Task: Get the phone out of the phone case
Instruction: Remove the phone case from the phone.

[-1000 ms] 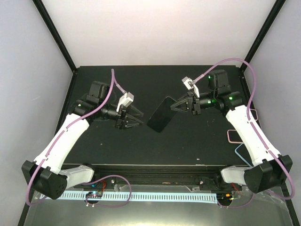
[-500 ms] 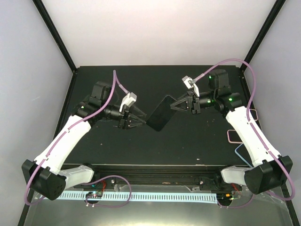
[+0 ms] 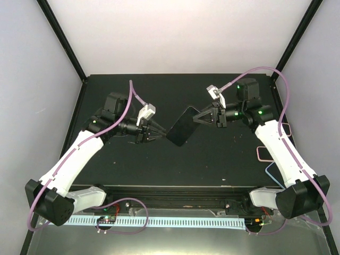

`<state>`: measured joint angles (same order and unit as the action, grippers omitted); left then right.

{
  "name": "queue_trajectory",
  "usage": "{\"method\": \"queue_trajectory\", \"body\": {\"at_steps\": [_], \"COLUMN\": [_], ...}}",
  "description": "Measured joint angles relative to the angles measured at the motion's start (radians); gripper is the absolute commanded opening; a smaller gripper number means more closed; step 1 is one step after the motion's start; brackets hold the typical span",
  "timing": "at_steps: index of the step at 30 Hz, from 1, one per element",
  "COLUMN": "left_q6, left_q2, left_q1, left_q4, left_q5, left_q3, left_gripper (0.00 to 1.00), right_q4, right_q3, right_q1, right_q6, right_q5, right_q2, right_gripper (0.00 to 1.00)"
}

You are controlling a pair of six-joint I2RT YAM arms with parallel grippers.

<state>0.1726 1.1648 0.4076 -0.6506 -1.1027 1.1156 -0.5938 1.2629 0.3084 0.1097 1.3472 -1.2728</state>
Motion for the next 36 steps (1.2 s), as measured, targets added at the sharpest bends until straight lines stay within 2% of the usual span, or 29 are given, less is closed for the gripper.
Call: {"method": "queue_trajectory", "body": {"at_steps": [11, 36], "left_q6": [-0.028, -0.118], "left_q2": [0.002, 0.050], "left_q1": [-0.007, -0.019], "left_q4": [0.032, 0.106], "left_q5": [0.007, -0.017], "left_q3": [-0.009, -0.045], "left_gripper": [0.17, 0.14], "right_q4": [0.045, 0.007], "right_q3": [-0.015, -0.014], "right_q1": [-0.008, -0.015], "right_q6": [0.040, 0.002], "right_q5": [0.002, -0.012], "right_q2": [0.000, 0.000], "right_gripper": [0.01, 0.01]}}
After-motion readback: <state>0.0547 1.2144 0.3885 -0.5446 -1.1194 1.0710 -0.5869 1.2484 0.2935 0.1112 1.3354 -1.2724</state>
